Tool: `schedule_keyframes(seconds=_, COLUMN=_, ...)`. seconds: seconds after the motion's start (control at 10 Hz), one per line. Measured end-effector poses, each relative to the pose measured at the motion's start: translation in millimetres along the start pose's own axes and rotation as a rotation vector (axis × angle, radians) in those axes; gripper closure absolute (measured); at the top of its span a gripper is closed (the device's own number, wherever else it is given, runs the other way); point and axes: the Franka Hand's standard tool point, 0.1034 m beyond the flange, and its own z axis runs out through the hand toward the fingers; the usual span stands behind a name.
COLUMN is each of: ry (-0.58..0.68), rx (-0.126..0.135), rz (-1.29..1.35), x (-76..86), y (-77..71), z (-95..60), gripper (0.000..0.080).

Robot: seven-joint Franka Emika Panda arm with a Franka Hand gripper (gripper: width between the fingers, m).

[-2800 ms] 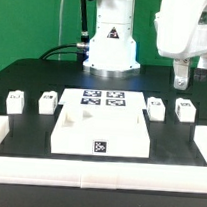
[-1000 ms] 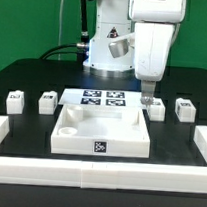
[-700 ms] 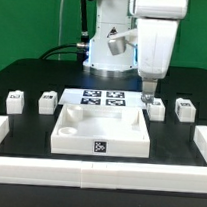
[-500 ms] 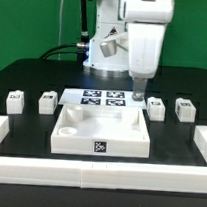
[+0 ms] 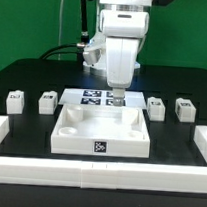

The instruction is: Assemble one leg

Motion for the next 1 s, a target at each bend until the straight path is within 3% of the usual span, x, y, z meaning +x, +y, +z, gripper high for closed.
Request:
schedule_keyframes(seconds=0.2, ry=0.001, rx=0.005, rz=-0.026, x=-2.5, y=-4.2, z=3.2, gripper=0.0150)
schedule_keyframes(seconds=0.4, ry=0.010, rx=0.046, rz=-0.071, x=-27.3, y=-42.0, z=19.5, gripper=0.0150)
schedule_keyframes(seconds=0.6, ry=0.027, rx=0.076, rz=-0.079, x=-39.7, y=-67.4, z=39.5, gripper=0.0150)
schedule_keyframes(seconds=0.8, ry=0.034, rx=0.102, rz=-0.072, x=-40.7, y=-74.5, z=51.9, gripper=0.0150)
schedule_keyframes(seconds=1.0, ry=0.034, rx=0.108, rz=-0.081, x=-40.4, y=-70.1, z=53.9, gripper=0.0150)
